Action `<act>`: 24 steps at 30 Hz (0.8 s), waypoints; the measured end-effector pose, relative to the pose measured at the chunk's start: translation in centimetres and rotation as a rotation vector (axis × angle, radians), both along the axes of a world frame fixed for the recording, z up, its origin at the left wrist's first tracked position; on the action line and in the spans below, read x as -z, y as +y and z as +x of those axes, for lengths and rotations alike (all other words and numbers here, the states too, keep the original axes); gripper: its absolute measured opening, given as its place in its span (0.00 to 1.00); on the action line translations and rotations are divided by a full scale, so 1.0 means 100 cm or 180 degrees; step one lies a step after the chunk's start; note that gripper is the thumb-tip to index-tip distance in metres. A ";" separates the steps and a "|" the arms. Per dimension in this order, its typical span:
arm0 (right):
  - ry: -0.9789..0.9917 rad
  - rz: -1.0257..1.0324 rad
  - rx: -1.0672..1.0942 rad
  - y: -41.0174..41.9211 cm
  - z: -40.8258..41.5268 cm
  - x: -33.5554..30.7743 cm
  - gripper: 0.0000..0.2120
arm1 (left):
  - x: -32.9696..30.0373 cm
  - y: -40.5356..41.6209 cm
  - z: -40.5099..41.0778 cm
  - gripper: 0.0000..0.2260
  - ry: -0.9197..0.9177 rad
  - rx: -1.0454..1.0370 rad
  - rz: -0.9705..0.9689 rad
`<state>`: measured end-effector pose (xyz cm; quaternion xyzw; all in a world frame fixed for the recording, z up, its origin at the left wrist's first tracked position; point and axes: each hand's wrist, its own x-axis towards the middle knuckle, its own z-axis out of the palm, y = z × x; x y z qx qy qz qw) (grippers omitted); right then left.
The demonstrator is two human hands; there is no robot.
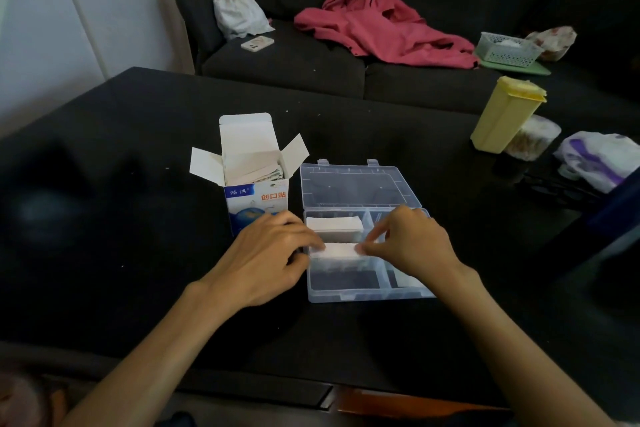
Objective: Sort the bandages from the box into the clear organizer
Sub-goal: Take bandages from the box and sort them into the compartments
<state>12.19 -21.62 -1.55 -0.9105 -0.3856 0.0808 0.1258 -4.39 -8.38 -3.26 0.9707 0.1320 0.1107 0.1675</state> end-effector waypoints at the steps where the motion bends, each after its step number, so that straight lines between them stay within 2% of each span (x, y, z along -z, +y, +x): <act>1: -0.0017 0.0082 -0.0024 0.000 0.000 -0.003 0.13 | 0.000 0.000 0.001 0.16 -0.0037 -0.0012 0.0010; 3: 0.0052 0.0378 -0.0079 0.000 -0.001 -0.012 0.12 | -0.004 0.000 0.000 0.16 -0.0254 -0.0054 0.0085; 5: 0.0057 0.0717 -0.0166 0.003 -0.002 -0.026 0.11 | -0.013 0.003 -0.002 0.14 -0.0850 -0.0245 0.0285; 7: -0.0052 0.1077 -0.0378 0.016 -0.007 -0.043 0.10 | -0.022 0.011 -0.009 0.13 -0.1557 -0.0747 0.0564; 8: -0.0109 0.1245 -0.0548 0.026 -0.012 -0.050 0.10 | -0.026 0.018 -0.012 0.11 -0.1720 -0.1077 0.0621; 10: -0.0264 0.1433 -0.0988 0.050 -0.025 -0.060 0.12 | -0.032 0.031 -0.020 0.13 -0.1565 -0.1733 0.0612; 12: -0.0568 0.1136 -0.1433 0.071 -0.039 -0.061 0.16 | -0.031 0.046 -0.025 0.17 -0.1127 -0.2189 0.0507; 14: -0.0907 0.0475 -0.1686 0.081 -0.048 -0.053 0.19 | -0.027 0.056 -0.030 0.16 -0.1016 -0.2430 -0.0031; 16: -0.1021 0.0199 -0.1669 0.077 -0.052 -0.044 0.19 | -0.027 0.062 -0.035 0.13 -0.1224 -0.2552 -0.0865; 19: -0.1032 0.0437 -0.1547 0.071 -0.055 -0.042 0.16 | -0.023 0.066 -0.036 0.09 -0.1511 -0.2523 -0.1608; 22: -0.1024 0.0707 -0.1353 0.087 -0.047 -0.052 0.13 | -0.026 0.064 -0.024 0.14 -0.1801 -0.2387 -0.2366; 24: -0.1036 0.0517 -0.1384 0.107 -0.051 -0.061 0.12 | -0.029 0.066 -0.027 0.18 -0.1893 -0.2452 -0.2685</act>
